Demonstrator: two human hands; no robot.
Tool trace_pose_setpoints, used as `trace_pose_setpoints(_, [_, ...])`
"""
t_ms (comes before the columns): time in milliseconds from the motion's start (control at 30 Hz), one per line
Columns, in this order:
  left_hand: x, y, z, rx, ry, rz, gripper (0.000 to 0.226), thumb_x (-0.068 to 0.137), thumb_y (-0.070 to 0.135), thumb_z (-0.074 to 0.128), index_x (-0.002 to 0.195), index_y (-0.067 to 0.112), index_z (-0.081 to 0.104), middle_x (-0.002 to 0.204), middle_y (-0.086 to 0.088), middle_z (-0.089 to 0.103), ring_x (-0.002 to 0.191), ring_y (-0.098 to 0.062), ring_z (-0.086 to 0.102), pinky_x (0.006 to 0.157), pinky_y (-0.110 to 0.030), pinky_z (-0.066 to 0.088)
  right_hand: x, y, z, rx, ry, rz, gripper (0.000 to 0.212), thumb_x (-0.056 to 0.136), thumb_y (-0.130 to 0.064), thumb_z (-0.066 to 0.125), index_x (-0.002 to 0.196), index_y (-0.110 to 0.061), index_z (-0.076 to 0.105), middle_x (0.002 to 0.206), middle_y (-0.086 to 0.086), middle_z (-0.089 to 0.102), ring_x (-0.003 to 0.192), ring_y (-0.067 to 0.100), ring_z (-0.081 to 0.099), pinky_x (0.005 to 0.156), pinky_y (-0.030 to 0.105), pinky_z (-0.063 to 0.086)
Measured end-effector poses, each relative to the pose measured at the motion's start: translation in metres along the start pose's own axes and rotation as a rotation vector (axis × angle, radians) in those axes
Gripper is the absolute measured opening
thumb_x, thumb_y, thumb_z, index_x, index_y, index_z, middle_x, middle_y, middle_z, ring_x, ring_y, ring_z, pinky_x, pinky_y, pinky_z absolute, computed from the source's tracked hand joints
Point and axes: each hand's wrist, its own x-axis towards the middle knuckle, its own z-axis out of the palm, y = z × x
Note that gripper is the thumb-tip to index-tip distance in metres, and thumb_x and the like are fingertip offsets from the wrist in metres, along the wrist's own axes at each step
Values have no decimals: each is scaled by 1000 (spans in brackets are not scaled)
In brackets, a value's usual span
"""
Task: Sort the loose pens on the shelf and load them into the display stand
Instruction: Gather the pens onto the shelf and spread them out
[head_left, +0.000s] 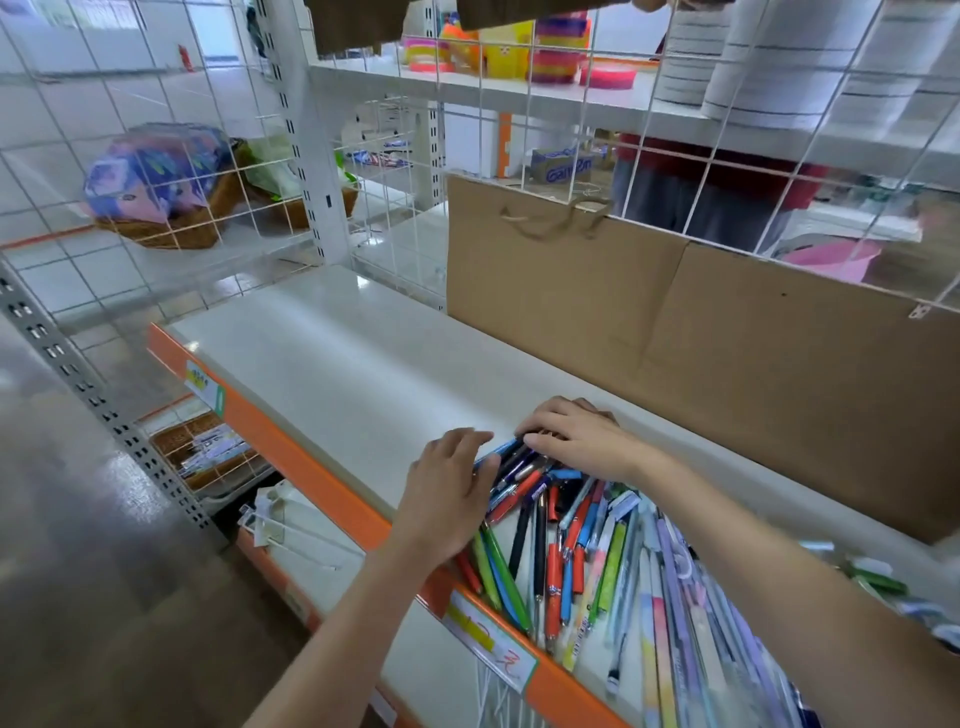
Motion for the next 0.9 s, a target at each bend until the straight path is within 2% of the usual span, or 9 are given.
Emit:
trace_pose_setpoints(67, [-13,12,6,166,-9,-87,48,99,46,26,140,25,37,144,2,38,133,-21,30,108,-35,28,-11,6,0,-22,18,-9,30,97,-50,34,120,-44,51,124,-17,43,121,11,32,104,34,23])
trace_pose_setpoints(167, [-32,36,26,271,-42,-116,62,94,59,8,144,25,23,151,1,25,139,-22,17,115,-37,18,-24,11,5,-37,64,-25,31,96,-52,34,123,-46,49,116,-21,38,120,8,31,104,32,20])
trace_pose_setpoints(267, [-37,51,41,261,1,-140,81,80,61,-8,141,22,29,147,1,30,135,-24,25,111,-39,24,-33,15,8,0,107,-11,32,94,-56,33,119,-47,51,115,-20,40,118,6,32,101,29,18])
trace_pose_setpoints(433, [-40,68,61,244,102,-152,55,88,49,27,116,15,58,121,-8,59,109,-32,54,87,-46,49,-50,20,9,42,196,26,42,84,-58,30,112,-43,57,111,-17,46,116,7,35,100,30,20])
trace_pose_setpoints(567, [-40,90,70,216,56,-188,52,84,44,33,111,11,63,115,-9,64,106,-33,58,83,-46,51,-64,24,9,31,244,76,45,83,-59,30,111,-38,58,112,-14,47,116,9,38,102,32,22])
trace_pose_setpoints(733, [-48,107,75,173,83,-83,42,83,40,36,100,17,66,104,-4,65,99,-27,62,80,-42,52,-83,36,7,-24,248,119,28,94,-51,42,113,-36,58,119,-11,49,119,11,38,102,33,23])
trace_pose_setpoints(800, [-42,98,75,176,177,-38,40,82,42,37,95,19,66,104,-6,64,103,-30,59,86,-47,48,-91,38,4,-36,250,117,32,93,-54,41,114,-38,59,118,-12,51,119,10,38,101,32,23])
trace_pose_setpoints(833, [-36,93,73,177,185,-41,44,83,46,35,99,19,66,112,-8,62,112,-33,54,94,-52,41,-94,40,2,-18,264,115,35,92,-56,39,114,-38,60,118,-13,52,119,8,38,101,32,23])
trace_pose_setpoints(900, [-20,82,64,205,95,-78,56,87,56,26,122,24,57,139,-9,45,134,-34,30,110,-54,17,-97,47,-3,35,320,158,41,90,-57,36,116,-38,61,123,-14,51,123,9,35,105,33,21])
